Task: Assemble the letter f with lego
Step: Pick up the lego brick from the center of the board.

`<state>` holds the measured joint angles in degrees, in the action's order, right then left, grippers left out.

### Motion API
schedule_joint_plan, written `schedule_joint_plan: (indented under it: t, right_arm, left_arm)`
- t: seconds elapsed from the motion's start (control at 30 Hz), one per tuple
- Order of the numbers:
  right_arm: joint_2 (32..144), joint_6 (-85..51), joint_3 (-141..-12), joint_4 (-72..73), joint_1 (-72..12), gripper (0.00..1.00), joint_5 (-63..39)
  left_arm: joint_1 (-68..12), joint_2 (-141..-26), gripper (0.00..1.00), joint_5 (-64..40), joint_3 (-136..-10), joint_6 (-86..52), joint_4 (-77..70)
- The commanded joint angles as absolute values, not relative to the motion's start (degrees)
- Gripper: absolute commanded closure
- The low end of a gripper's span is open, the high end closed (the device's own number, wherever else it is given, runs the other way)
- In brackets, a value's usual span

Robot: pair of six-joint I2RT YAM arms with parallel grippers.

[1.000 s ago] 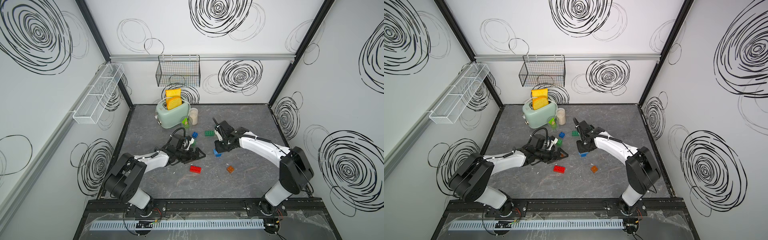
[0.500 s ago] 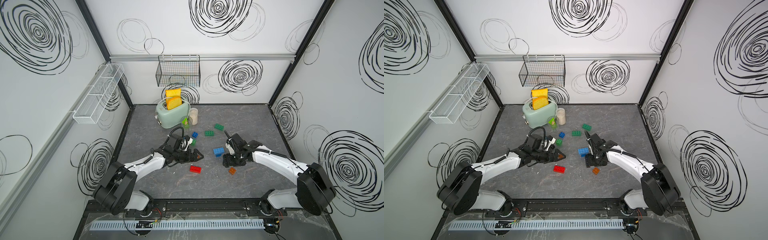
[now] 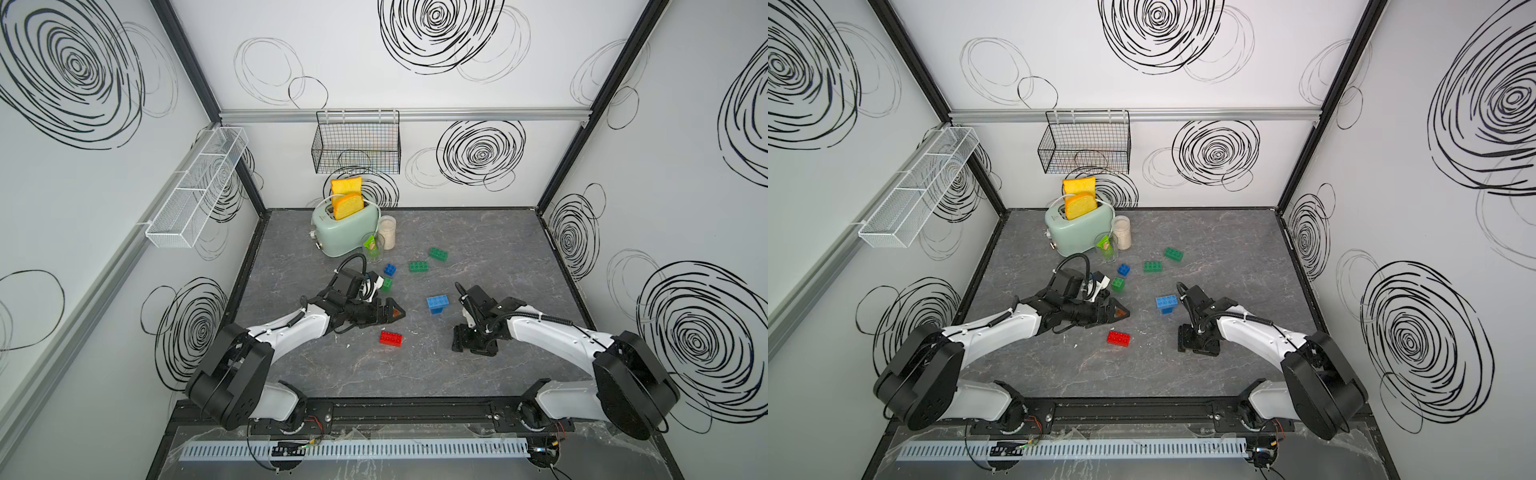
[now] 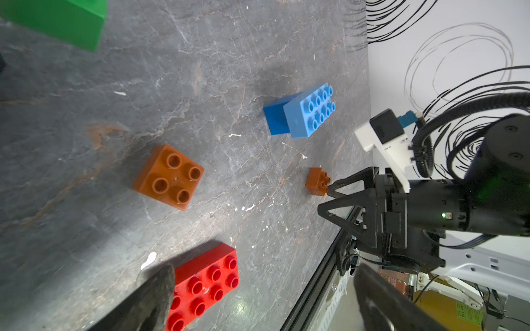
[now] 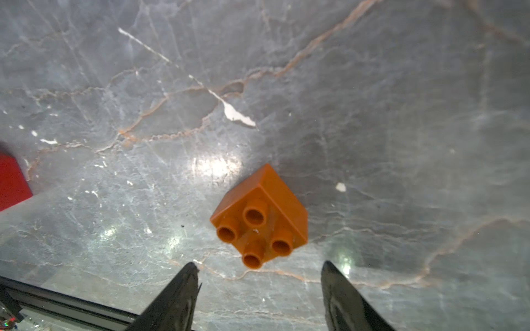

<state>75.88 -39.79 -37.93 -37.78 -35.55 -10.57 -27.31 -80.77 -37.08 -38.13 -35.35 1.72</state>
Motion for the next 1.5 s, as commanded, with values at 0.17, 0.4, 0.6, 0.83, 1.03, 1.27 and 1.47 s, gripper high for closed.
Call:
schedule_joint_plan:
  t: [0.17, 0.4, 0.6, 0.83, 1.03, 1.27, 1.47]
  right_arm:
    - [79.5, -41.7, -39.5, -34.0, -34.6, 0.33, -10.8]
    - [80.5, -41.1, -38.9, -28.7, -31.4, 0.33, -14.4]
    - [80.2, -39.6, -38.8, -25.8, -29.6, 0.34, -16.1]
    - [82.7, -39.1, -40.7, -28.6, -32.3, 0.4, -11.1]
    - [84.3, -39.1, -42.6, -31.8, -35.6, 0.47, -5.6]
    - [85.0, -38.7, -43.5, -33.6, -37.2, 0.57, -2.3]
    - [83.5, -37.7, -44.9, -35.5, -38.3, 0.66, -0.7]
  left_arm:
    - [-25.8, -80.1, 0.0, -36.4, -38.4, -35.7, 1.6]
    - [-24.6, -79.9, 0.0, -36.4, -37.9, -36.0, 1.5]
    - [-24.0, -79.5, 0.0, -36.4, -37.5, -36.3, 1.4]
    - [-23.9, -79.6, 0.0, -36.1, -37.4, -36.6, 1.7]
    - [-23.9, -79.4, 0.0, -36.0, -37.2, -36.8, 1.6]
    - [-23.6, -79.4, 0.0, -35.8, -37.0, -37.2, 1.9]
    - [-23.3, -79.8, 0.0, -35.6, -38.1, -36.5, 4.5]
